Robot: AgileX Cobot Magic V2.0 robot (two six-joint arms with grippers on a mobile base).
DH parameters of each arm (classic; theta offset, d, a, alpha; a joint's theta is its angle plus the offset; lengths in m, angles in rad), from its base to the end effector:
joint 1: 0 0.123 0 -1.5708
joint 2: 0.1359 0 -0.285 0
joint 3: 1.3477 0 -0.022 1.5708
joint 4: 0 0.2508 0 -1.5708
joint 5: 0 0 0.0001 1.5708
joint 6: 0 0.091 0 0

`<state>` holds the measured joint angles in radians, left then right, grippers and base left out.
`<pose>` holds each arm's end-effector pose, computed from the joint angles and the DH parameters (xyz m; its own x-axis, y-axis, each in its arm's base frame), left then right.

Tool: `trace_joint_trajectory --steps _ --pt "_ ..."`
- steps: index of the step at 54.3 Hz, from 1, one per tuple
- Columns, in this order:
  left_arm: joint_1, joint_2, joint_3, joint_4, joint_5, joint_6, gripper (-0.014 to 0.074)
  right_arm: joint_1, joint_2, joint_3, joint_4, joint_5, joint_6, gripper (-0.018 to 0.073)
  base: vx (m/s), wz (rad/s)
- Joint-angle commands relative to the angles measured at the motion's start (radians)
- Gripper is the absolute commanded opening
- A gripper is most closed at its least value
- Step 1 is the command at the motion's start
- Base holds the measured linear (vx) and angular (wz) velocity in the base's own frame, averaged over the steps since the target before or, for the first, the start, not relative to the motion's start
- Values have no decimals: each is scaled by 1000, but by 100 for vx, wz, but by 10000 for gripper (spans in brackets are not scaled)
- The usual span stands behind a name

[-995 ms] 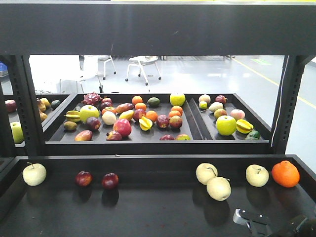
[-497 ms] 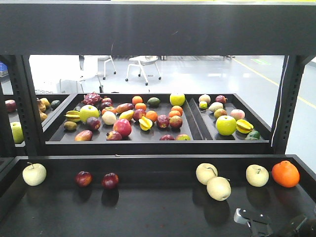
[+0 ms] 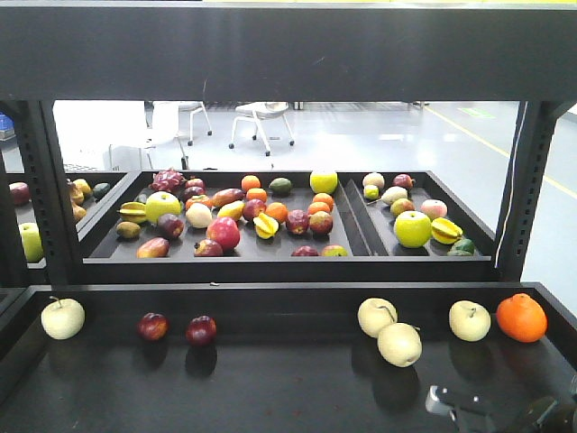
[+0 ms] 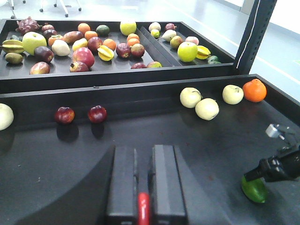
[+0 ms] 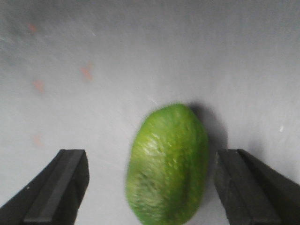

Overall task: Pick snacks and fruit into basket
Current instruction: 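Lower the right gripper around the green fruit, then close the right gripper on the green fruit and lift it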

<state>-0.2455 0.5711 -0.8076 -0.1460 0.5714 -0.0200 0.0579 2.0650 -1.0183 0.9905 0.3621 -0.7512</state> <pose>0.0973 -0.0318 0.3868 -0.2760 -0.0774 -0.9580 0.2799 0.9471 -0.1571 0.3620 0.0481 0.0807 -0.9328 0.1437 -0.3306 0.0210 0.9373 0.3479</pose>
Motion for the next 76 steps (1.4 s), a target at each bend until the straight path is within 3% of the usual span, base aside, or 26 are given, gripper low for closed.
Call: trace_joint_trajectory --steps 1,31,52,61,72,76 --pt "-4 -1 -24 -13 -88 -2 -8 -4 -19 -21 8 13 0 598 0 0" --pt "-4 -1 -24 -13 -88 -2 -8 -2 -2 -21 53 -8 -30 594 0 0" --pt "-4 -1 -24 -13 -88 -2 -8 58 24 -22 72 -72 -61 549 0 0" --pt "-4 -1 -24 -13 -88 -2 -8 58 27 -22 82 -92 -60 384 0 0" --pt "-4 -1 -24 -13 -88 -2 -8 58 16 -22 89 -104 -75 -17 0 0" --pt "-4 -1 -24 -13 -88 -2 -8 58 -9 -22 88 -83 -88 -14 0 0"
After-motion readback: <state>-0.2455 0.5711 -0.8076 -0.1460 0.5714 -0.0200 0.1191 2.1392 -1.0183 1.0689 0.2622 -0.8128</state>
